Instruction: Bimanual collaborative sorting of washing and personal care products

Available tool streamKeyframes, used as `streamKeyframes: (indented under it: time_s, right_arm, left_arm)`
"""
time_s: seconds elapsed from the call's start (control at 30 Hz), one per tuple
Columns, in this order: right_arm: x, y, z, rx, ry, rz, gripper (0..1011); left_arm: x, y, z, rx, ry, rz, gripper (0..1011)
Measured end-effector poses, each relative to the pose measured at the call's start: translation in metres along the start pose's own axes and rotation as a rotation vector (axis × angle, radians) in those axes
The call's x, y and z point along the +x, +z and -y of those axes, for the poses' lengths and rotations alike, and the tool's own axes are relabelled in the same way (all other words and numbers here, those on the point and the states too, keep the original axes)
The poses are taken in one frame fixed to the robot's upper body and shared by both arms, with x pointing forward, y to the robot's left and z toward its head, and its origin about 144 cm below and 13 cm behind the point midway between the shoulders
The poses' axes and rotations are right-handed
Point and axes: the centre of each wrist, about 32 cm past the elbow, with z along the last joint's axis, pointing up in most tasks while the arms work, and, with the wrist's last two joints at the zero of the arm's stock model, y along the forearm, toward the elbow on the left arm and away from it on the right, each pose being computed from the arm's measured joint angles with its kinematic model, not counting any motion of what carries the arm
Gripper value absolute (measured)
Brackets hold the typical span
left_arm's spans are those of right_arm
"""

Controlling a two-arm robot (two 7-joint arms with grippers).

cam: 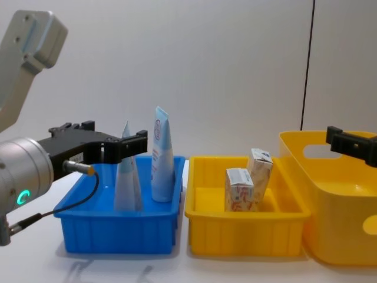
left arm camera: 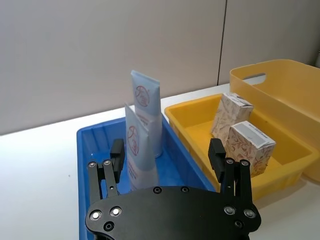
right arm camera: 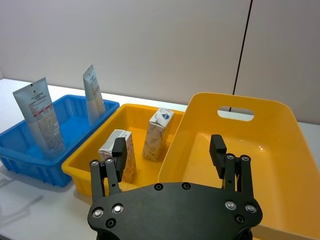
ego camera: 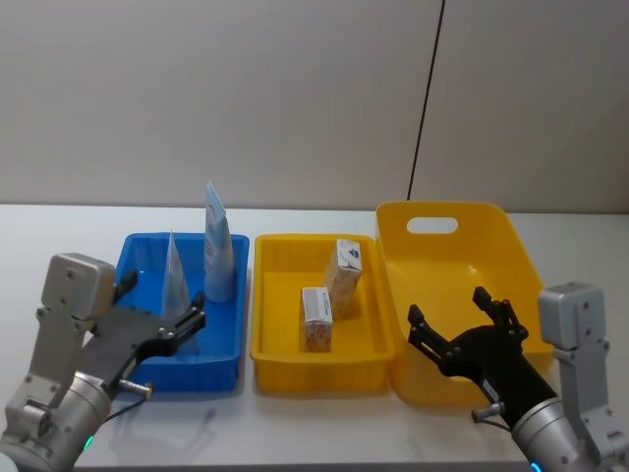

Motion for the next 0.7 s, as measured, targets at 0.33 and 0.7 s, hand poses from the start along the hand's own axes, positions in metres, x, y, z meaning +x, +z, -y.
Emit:
streamKeyframes:
  time_s: [0.33, 0.7]
  right_arm:
    - [0.000, 0.000, 0.000, 0.000, 0.000, 0.000, 1002]
    - [0.000, 0.000, 0.000, 0.000, 0.000, 0.000, 1002]
  left_arm:
    - [0.007, -0.008, 0.004, 0.036, 0.024, -0.064, 1002]
    - [0.020, -0.022, 0.016, 0.086, -0.001, -0.093, 1001]
